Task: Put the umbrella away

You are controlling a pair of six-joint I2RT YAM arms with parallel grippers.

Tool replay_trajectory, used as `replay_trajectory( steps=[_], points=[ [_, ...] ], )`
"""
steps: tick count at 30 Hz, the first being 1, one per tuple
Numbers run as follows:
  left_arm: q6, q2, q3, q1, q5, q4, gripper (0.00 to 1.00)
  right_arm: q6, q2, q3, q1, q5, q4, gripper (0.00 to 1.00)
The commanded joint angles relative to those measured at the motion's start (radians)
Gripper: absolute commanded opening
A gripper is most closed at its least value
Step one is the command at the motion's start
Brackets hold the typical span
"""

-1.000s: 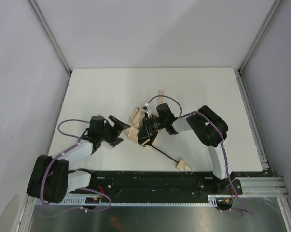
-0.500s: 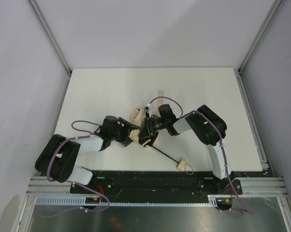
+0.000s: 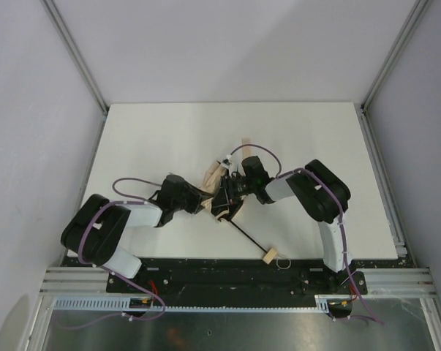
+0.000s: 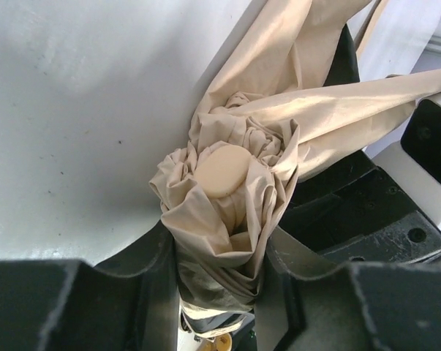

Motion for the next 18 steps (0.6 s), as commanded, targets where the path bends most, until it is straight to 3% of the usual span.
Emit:
replay_trajectory(
  steps=[1, 2, 4, 6, 12, 18],
  points=[
    [0.133, 0.001, -0.053, 0.007, -0.185, -0.135, 0.0, -0.093, -0.154, -0.037, 0.015, -0.006, -0.267, 0.38],
    [0.138, -0.014, -0.052, 0.007, -0.171, -0.141, 0.0, -0.135, -0.223, -0.036, 0.014, 0.029, -0.325, 0.45],
    [0.155, -0.045, -0.027, 0.006, -0.13, -0.192, 0.0, -0.223, -0.343, -0.036, 0.028, 0.119, -0.421, 0.81],
    [0.163, -0.091, 0.014, 0.005, -0.122, -0.283, 0.0, -0.317, -0.459, -0.037, 0.081, 0.281, -0.498, 0.95],
    [0.144, -0.236, 0.109, 0.008, -0.102, -0.503, 0.0, -0.56, -0.606, -0.037, 0.392, 1.025, -0.545, 0.99],
    [0.118, -0.32, 0.164, 0.028, -0.032, -0.609, 0.0, -0.695, -0.584, -0.032, 0.575, 1.37, -0.487, 0.98]
  ],
)
